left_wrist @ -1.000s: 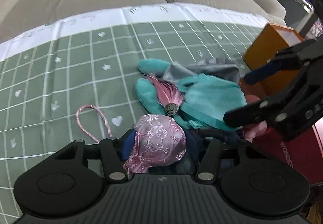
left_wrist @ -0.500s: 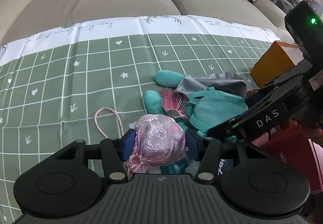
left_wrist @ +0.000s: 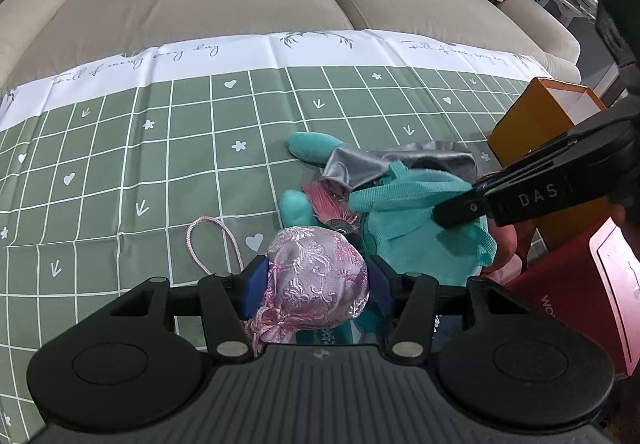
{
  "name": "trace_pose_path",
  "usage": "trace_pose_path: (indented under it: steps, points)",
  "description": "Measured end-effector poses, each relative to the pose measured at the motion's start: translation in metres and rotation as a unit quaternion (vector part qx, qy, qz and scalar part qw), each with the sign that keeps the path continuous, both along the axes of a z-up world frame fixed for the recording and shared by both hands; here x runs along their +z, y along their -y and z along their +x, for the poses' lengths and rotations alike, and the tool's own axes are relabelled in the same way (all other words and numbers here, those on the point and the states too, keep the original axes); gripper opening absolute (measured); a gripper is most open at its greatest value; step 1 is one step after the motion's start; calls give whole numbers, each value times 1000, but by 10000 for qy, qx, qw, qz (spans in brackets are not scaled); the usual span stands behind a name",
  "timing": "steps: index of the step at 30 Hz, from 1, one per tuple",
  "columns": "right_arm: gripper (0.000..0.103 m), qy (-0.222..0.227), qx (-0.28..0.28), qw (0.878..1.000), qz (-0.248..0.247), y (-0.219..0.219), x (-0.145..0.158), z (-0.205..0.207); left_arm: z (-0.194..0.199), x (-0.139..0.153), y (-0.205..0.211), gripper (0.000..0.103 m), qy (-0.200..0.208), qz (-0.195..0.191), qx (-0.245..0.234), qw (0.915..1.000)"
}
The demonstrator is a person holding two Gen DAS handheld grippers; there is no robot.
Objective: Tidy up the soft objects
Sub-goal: 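Lift the pink pouch with the left gripper while the right gripper lifts the teal bag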
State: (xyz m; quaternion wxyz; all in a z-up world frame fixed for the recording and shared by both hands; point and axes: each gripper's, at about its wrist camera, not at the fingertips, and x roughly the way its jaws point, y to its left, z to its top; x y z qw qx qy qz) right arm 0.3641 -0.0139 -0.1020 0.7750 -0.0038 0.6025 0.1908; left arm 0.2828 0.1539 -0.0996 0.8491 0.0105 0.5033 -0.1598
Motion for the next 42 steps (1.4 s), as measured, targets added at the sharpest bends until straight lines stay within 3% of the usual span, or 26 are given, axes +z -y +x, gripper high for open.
trace_pose_path:
  steps: [9, 13, 16, 22, 29, 32, 36, 42]
  points:
    - [21, 644, 163, 9976, 174, 1, 49, -16, -13, 30, -1, 62, 256, 161, 114, 9995]
    - [22, 521, 195, 9975, 437, 3, 66, -26, -26, 48, -4, 62, 413, 182, 179, 9988]
    - [22, 412, 185, 9975, 548, 3, 60, -40, -38, 55, -3, 62, 492, 149, 186, 9985]
    - [22, 45, 58, 9982, 589, 2, 15, -78, -65, 42, -4, 62, 272, 23, 413, 9988]
    - [31, 163, 520, 9973, 488, -15, -1, -98, -85, 23, -6, 62, 78, -139, 662, 9977]
    - [34, 183, 645, 9964, 510, -15, -2, -97, -90, 19, -8, 62, 49, -202, 746, 9970]
    - [21, 319, 609, 9970, 355, -15, -2, -100, -93, 17, -9, 62, 36, -233, 769, 9968]
    - [18, 373, 722, 9945, 666, -2, 46, -107, -98, 42, -15, 62, 306, -82, 663, 9973]
